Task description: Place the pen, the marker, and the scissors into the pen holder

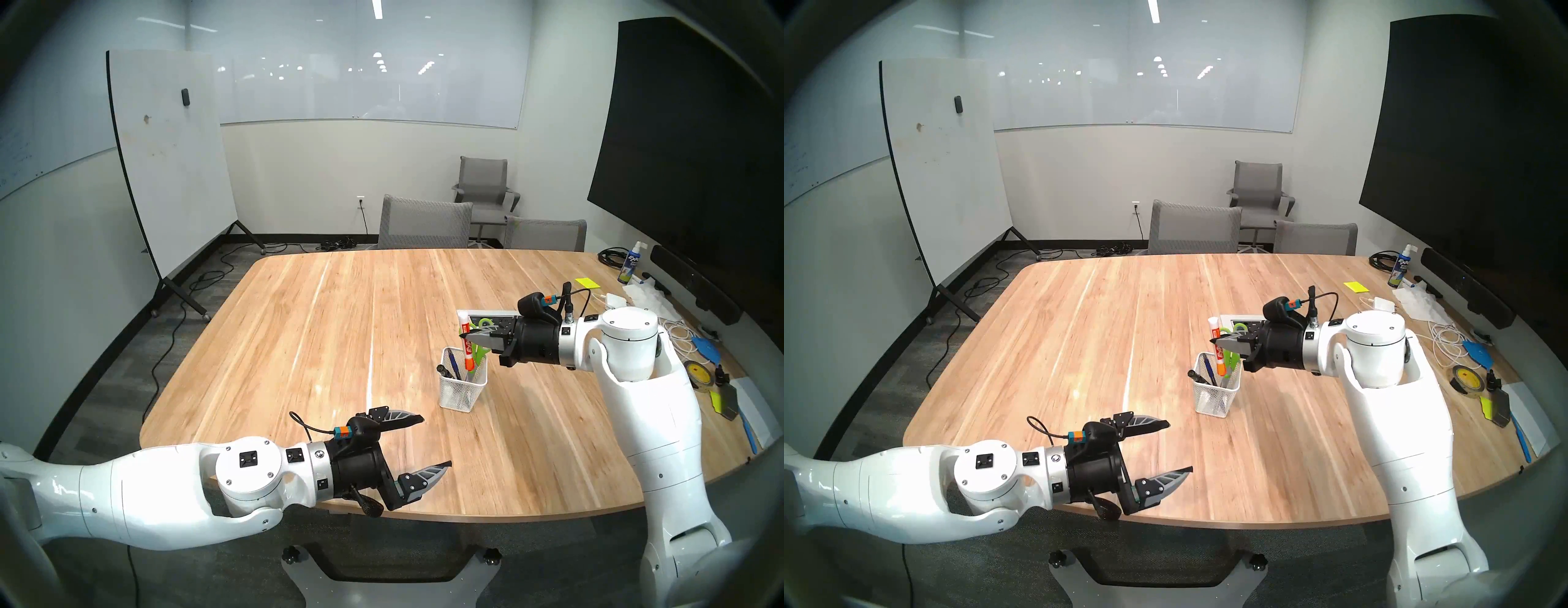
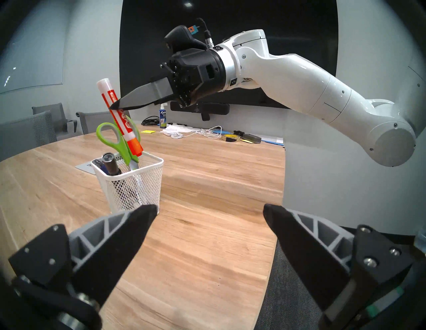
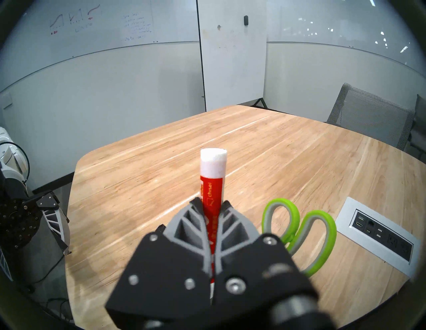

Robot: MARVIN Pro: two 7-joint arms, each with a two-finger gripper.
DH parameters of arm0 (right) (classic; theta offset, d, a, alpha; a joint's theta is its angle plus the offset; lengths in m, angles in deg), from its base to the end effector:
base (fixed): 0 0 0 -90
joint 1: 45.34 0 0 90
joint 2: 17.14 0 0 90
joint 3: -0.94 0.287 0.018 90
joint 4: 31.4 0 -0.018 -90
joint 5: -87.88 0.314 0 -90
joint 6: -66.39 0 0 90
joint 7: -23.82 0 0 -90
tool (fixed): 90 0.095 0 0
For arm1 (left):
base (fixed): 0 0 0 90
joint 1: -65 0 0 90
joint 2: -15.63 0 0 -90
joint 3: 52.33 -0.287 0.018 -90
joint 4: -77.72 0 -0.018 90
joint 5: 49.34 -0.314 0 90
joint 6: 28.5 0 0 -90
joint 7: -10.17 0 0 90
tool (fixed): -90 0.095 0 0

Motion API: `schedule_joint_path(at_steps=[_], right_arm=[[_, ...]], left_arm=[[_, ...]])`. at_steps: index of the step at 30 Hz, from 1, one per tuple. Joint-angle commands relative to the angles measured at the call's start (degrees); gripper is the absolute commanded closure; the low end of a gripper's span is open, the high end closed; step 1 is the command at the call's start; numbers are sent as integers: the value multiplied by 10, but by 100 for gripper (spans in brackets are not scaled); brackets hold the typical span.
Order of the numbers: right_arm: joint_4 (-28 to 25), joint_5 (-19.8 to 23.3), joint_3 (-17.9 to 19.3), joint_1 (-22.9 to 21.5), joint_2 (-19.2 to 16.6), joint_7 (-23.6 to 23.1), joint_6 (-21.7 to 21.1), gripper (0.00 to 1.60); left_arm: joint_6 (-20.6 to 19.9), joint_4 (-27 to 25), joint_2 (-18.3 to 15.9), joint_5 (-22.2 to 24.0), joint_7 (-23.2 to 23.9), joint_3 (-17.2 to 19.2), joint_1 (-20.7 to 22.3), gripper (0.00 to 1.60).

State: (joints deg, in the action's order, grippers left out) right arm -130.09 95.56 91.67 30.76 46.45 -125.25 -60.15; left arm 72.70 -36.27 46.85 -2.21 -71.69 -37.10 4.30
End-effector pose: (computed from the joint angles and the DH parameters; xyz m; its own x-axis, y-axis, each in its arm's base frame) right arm 0.4292 -0.0482 -0.1787 0.2524 0.2886 0.9236 0.7918 -0.6102 -0.0257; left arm 0.2782 -0.0923 -0.2794 0.1072 -0.1316 0.9855 -0.9191 -0.3912 0.0478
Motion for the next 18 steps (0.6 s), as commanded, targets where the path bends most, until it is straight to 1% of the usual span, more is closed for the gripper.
schedule_joint_path(at_steps=[1, 10, 18], right_arm=[[-1, -6, -4, -1, 1, 6, 6, 160], [16, -16, -11, -3, 5, 19, 14, 160], [24, -22, -13, -1, 6, 23, 19, 160]], left_arm=[[9, -7, 3, -1, -2, 5, 3, 0], [9, -7, 3, -1, -1, 5, 3, 0], [9, -7, 3, -1, -1, 5, 4, 0]])
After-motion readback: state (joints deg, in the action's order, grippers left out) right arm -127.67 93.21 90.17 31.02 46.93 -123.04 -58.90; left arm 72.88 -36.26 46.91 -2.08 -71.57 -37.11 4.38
